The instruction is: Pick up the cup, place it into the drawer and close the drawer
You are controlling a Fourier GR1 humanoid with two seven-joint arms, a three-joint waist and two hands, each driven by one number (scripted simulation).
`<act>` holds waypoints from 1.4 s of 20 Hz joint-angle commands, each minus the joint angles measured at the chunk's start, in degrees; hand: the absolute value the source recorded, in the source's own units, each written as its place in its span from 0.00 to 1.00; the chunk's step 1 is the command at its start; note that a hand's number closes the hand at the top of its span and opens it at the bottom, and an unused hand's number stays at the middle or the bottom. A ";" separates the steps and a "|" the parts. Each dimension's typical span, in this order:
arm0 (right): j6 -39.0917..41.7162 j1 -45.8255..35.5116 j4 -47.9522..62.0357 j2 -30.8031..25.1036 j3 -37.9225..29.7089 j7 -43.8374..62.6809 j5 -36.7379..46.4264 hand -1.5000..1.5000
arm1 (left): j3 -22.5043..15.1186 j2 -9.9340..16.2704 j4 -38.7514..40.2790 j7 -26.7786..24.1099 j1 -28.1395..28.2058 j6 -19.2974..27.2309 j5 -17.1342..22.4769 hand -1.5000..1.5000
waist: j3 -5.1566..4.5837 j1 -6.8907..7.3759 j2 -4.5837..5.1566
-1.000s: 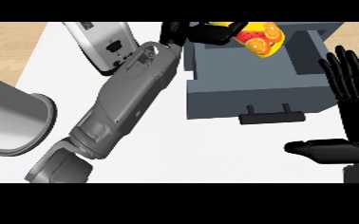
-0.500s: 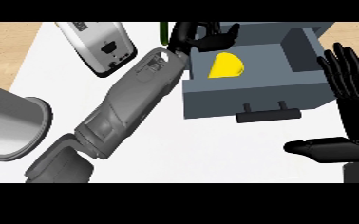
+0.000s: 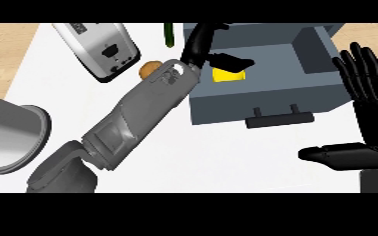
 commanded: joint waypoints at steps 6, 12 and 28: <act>5.51 0.57 -1.54 0.25 -0.47 1.76 -10.22 0.00 | 1.59 -0.01 -2.89 -4.79 -3.04 2.10 4.24 0.00 | -0.06 1.34 -0.44; 8.69 2.92 -5.09 -3.31 0.35 3.11 -8.93 1.00 | 4.78 -0.01 -4.97 -6.03 -4.57 2.84 6.63 0.00 | -0.07 3.04 -0.85; 6.61 9.91 -9.38 -5.40 7.83 1.74 16.25 1.00 | 10.10 13.21 -26.93 1.86 10.74 1.07 5.03 0.00 | -0.09 6.31 -1.58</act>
